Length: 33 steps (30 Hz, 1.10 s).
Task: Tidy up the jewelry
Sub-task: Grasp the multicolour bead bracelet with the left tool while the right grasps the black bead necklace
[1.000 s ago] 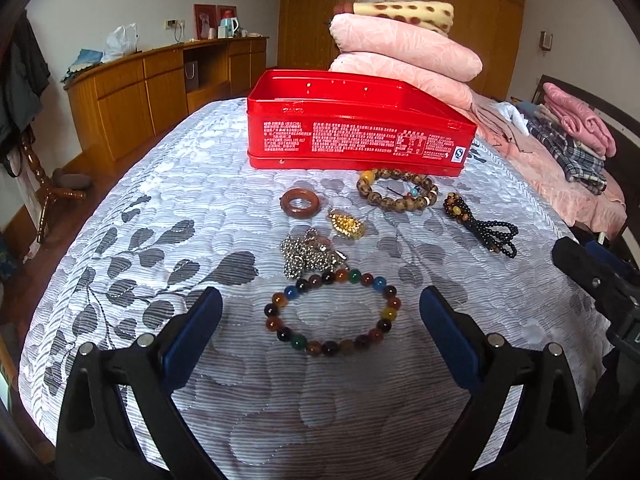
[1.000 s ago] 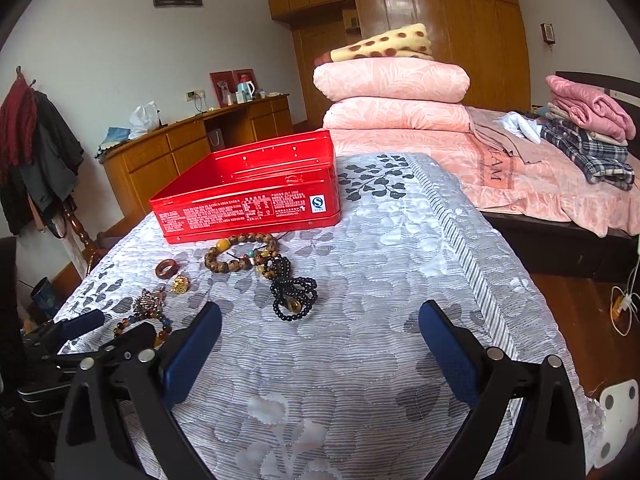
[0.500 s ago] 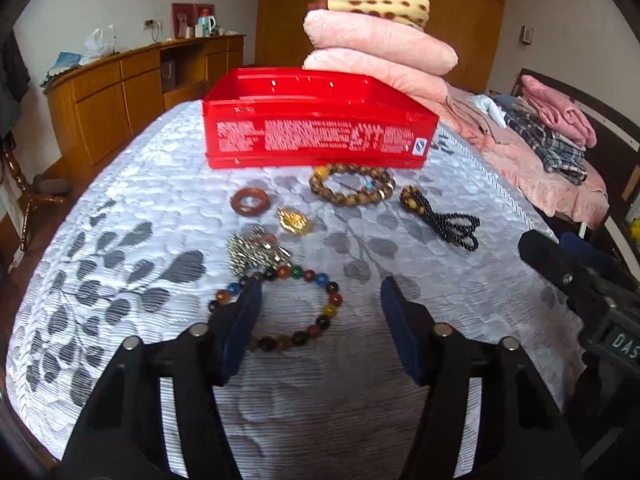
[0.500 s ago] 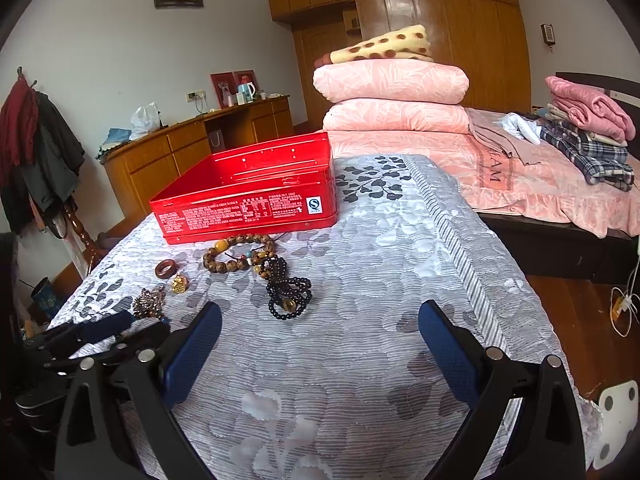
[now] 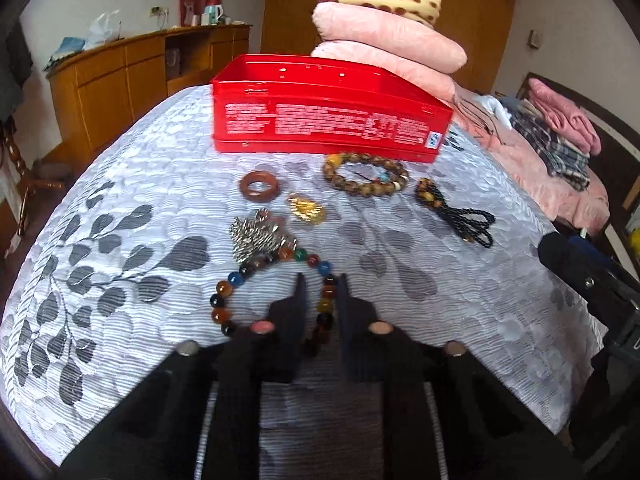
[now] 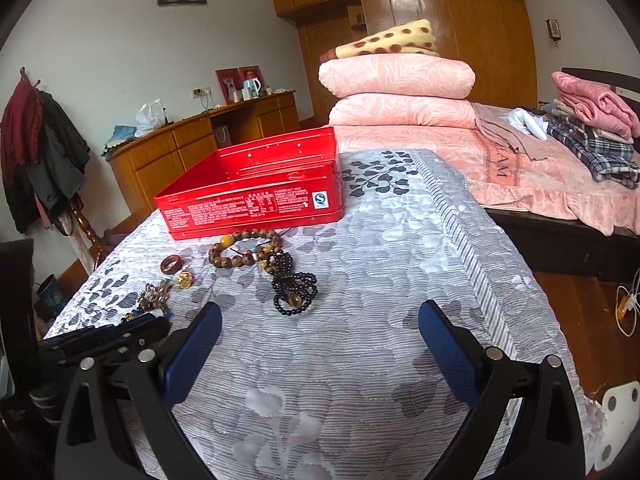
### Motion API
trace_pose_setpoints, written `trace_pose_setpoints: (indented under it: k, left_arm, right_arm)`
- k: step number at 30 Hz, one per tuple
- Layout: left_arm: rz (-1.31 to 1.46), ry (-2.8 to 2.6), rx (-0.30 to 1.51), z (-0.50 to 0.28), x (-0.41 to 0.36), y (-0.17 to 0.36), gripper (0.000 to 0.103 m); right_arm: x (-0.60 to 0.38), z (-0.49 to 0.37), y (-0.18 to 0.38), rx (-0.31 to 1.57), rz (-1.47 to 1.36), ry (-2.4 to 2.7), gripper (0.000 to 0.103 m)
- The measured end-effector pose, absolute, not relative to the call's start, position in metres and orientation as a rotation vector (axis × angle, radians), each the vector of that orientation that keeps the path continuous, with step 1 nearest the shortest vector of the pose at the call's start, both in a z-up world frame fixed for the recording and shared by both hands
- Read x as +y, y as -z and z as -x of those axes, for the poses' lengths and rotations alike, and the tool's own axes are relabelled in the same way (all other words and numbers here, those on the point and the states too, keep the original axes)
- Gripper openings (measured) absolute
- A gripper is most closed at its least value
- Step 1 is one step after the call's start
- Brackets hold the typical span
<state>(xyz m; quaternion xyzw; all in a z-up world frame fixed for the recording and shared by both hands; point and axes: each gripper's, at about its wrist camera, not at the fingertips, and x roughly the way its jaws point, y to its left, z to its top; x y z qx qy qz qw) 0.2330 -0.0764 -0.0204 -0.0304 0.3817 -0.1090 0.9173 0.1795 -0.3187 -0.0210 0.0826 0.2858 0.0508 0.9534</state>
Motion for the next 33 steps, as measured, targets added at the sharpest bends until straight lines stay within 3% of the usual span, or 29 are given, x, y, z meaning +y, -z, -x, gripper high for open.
trace_pose_setpoints:
  k: [16, 31, 33]
  left_arm:
    - [0.161, 0.181, 0.690, -0.231, -0.029, -0.004, 0.007]
    - [0.160, 0.167, 0.603, -0.259, -0.023, -0.023, 0.007]
    - [0.165, 0.181, 0.607, -0.263, -0.024, -0.022, 0.007]
  right_arm:
    - [-0.294, -0.211, 0.019, 0.639, -0.099, -0.172, 0.096]
    - [-0.288, -0.260, 0.026, 0.762, -0.116, -0.166, 0.088]
    - [-0.286, -0.265, 0.030, 0.793, -0.109, -0.171, 0.081]
